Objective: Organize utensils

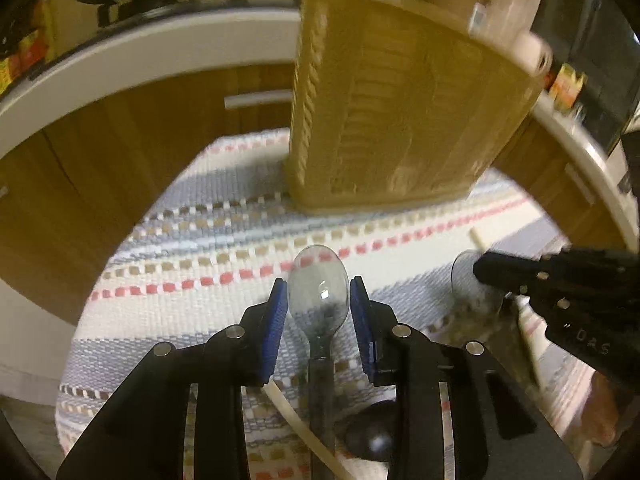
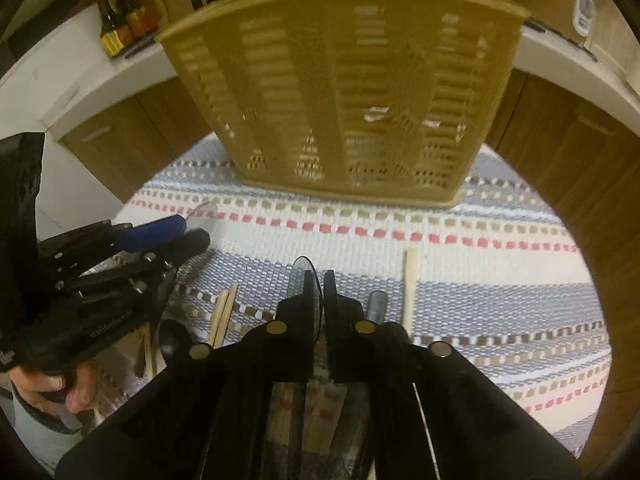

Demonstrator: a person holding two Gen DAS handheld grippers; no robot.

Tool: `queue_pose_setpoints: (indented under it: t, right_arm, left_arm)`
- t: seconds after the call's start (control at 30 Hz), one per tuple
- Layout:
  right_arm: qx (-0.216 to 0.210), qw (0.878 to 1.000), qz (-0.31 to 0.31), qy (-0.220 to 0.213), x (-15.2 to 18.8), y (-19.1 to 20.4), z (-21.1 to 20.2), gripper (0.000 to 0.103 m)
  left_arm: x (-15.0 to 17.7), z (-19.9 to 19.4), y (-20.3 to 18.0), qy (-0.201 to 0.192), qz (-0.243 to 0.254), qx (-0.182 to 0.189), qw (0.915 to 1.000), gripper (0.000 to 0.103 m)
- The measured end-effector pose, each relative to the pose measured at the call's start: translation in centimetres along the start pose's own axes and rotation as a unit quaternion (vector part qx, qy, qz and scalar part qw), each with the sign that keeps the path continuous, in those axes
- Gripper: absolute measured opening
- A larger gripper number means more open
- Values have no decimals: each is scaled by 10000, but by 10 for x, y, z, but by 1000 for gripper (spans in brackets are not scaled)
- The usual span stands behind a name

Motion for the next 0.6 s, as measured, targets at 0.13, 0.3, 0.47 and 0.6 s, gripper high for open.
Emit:
queue_pose_setpoints:
  t: [0.13,0.3,0.47,0.6]
  right_arm:
    - [-124,9998,-93,-111,5,2,-8,3]
    - [-311,9988,-150,-361,17,0,-34,1]
    - [-102,9993,-247,-253,12,-7,-41,3]
    - [-261,9995,18,163,13,-18,-25,40]
  left_arm:
    - [-3,-23,6,-358,-318,260,9985,30]
    - [-6,-51,14,-680,-600,603,9941,28]
    - [-11,-67,17,-819,-747,718,9912,0]
    - [-6,-63,21,-640,-776,725,9923,0]
Point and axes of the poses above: each gripper's, at about its wrist camera, not at the fingertips, and z roughly the way its jaws point, y to its left, x to its underside, the point moved 4 cm from there along z, roughly the way its jaws point, and after that the axes turned 10 degrees about -x, right-handed, at the moved point
